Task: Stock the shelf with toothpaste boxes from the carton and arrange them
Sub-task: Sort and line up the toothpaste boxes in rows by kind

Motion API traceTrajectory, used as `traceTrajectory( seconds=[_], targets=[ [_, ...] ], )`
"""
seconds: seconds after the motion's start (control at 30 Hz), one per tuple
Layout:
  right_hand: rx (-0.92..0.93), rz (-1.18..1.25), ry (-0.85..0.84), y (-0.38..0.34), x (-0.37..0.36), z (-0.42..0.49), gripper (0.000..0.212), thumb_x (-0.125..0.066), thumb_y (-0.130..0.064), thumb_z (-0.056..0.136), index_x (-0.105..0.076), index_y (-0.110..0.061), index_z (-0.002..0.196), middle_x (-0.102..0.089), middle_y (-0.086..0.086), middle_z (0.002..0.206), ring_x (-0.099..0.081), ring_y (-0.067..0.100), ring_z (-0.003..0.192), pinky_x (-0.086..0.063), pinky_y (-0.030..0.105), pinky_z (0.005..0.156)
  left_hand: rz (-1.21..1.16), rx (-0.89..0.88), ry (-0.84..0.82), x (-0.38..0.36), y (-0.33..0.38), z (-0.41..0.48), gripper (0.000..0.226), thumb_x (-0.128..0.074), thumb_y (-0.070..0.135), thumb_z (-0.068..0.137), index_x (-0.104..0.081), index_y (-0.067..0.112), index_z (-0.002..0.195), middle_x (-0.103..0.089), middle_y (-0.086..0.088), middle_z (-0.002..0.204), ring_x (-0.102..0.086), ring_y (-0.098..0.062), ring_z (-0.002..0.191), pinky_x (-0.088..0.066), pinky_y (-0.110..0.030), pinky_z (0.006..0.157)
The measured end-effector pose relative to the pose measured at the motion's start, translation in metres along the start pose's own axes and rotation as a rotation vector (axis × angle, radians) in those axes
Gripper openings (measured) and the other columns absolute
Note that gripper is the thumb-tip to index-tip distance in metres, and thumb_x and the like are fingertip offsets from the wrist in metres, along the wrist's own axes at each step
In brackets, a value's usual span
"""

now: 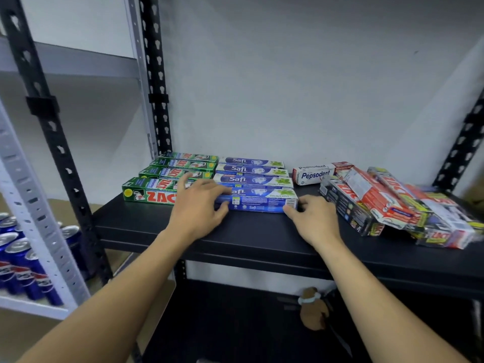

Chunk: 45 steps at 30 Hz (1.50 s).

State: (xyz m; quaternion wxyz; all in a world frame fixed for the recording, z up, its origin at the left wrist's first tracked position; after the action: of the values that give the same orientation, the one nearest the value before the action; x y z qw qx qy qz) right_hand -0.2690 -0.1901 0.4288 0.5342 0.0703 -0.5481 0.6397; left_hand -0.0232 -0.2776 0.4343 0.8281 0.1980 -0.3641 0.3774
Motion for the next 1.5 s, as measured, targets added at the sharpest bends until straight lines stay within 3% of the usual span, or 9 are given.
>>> traceTrajectory(
  seconds=[0.23, 0.4, 0.63, 0.9, 1.0, 1.1, 1.23, 1.37, 1.5],
  targets=[
    [-0.037, 0.038, 0.014, 0.003, -0.001, 0.002, 0.032, -0.073, -0.047, 0.08, -0.072, -0.022, 0.101, -0.074, -0.003, 0.097, -0.067, 0.017, 0.095, -0.055, 0.036, 0.084, 0.009, -0.02, 0.015, -0.002, -0.001, 0.0, 0.027, -0.062, 0.037, 0.095, -0.07, 0.032, 0.12, -0.071, 0.011, 0.119, -0.062, -0.011, 0.117, -0.02, -0.05, 0.117],
    [-0.032, 0.089, 0.024, 0.003, -0.001, 0.0, 0.045, -0.074, -0.044, 0.079, -0.065, -0.022, 0.117, -0.073, -0.005, 0.106, -0.066, 0.016, 0.102, -0.054, 0.037, 0.089, -0.012, -0.029, -0.02, -0.003, -0.001, 0.002, 0.031, -0.059, 0.034, 0.098, -0.067, 0.03, 0.127, -0.068, 0.007, 0.126, -0.063, -0.015, 0.119, -0.03, -0.042, 0.114],
    [-0.004, 0.084, 0.019, 0.005, -0.003, 0.001, 0.036, -0.069, -0.043, 0.082, -0.068, -0.025, 0.113, -0.074, -0.005, 0.102, -0.067, 0.018, 0.099, -0.055, 0.038, 0.084, 0.042, -0.056, -0.043, -0.004, 0.002, 0.002, 0.032, -0.056, 0.026, 0.099, -0.065, 0.027, 0.13, -0.067, 0.004, 0.128, -0.065, -0.018, 0.116, -0.028, -0.043, 0.114],
    [0.054, 0.014, -0.005, 0.005, -0.001, 0.0, 0.032, -0.065, -0.043, 0.087, -0.069, -0.031, 0.116, -0.074, -0.008, 0.102, -0.066, 0.016, 0.097, -0.053, 0.03, 0.078, 0.04, -0.034, -0.051, -0.001, 0.008, -0.001, 0.034, -0.055, 0.023, 0.099, -0.064, 0.024, 0.131, -0.066, 0.001, 0.13, -0.064, -0.019, 0.116, -0.028, -0.041, 0.113],
    [0.06, -0.017, -0.022, 0.004, 0.0, -0.001, 0.032, -0.062, -0.046, 0.088, -0.067, -0.034, 0.118, -0.073, -0.009, 0.104, -0.063, 0.018, 0.102, -0.047, 0.028, 0.072, 0.037, -0.016, -0.06, -0.001, 0.007, -0.001, 0.034, -0.052, 0.025, 0.1, -0.063, 0.024, 0.132, -0.065, 0.001, 0.131, -0.064, -0.02, 0.115, -0.029, -0.041, 0.112],
    [0.025, -0.002, -0.027, -0.002, 0.003, -0.005, 0.038, -0.061, -0.045, 0.09, -0.063, -0.03, 0.125, -0.069, -0.004, 0.115, -0.059, 0.023, 0.11, -0.048, 0.031, 0.078, 0.046, -0.024, -0.074, -0.003, 0.005, -0.001, 0.034, -0.05, 0.027, 0.101, -0.062, 0.024, 0.133, -0.065, 0.0, 0.132, -0.064, -0.022, 0.115, -0.029, -0.042, 0.113],
    [0.052, 0.099, 0.1, -0.013, 0.019, -0.021, 0.042, -0.061, -0.034, 0.092, -0.058, -0.021, 0.132, -0.067, 0.003, 0.122, -0.062, 0.024, 0.111, -0.054, 0.034, 0.086, 0.107, -0.09, -0.069, 0.0, 0.006, 0.001, 0.034, -0.046, 0.028, 0.101, -0.063, 0.022, 0.129, -0.065, -0.002, 0.132, -0.056, -0.024, 0.129, -0.03, -0.049, 0.112],
    [0.251, 0.02, 0.173, -0.011, 0.048, -0.042, 0.033, -0.056, -0.03, 0.094, -0.062, -0.022, 0.126, -0.067, -0.001, 0.116, -0.056, 0.017, 0.113, -0.05, 0.033, 0.085, 0.158, -0.19, -0.018, 0.005, 0.025, 0.006, 0.041, -0.04, 0.035, 0.095, -0.066, 0.02, 0.124, -0.069, -0.001, 0.126, -0.06, -0.027, 0.123, -0.037, -0.049, 0.107],
    [0.373, -0.013, 0.364, 0.005, 0.095, -0.042, 0.024, -0.057, -0.026, 0.091, -0.07, -0.022, 0.111, -0.07, -0.007, 0.104, -0.055, 0.015, 0.106, -0.046, 0.031, 0.09, 0.009, -0.243, 0.03, 0.003, 0.083, 0.02, 0.039, -0.048, 0.033, 0.093, -0.067, 0.021, 0.124, -0.07, 0.001, 0.124, -0.062, -0.026, 0.117, -0.04, -0.044, 0.101]
  ],
)
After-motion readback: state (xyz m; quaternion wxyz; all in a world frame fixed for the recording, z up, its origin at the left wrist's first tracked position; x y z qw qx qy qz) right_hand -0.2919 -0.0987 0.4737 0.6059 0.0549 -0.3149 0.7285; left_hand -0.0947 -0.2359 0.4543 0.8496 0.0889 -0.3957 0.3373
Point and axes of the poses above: each hand's wrist, its own z-axis towards the middle knuckle, its own x-axis out of the back of the hand, y = z × x, the point moved 1 cm from there along z, towards the middle knuckle
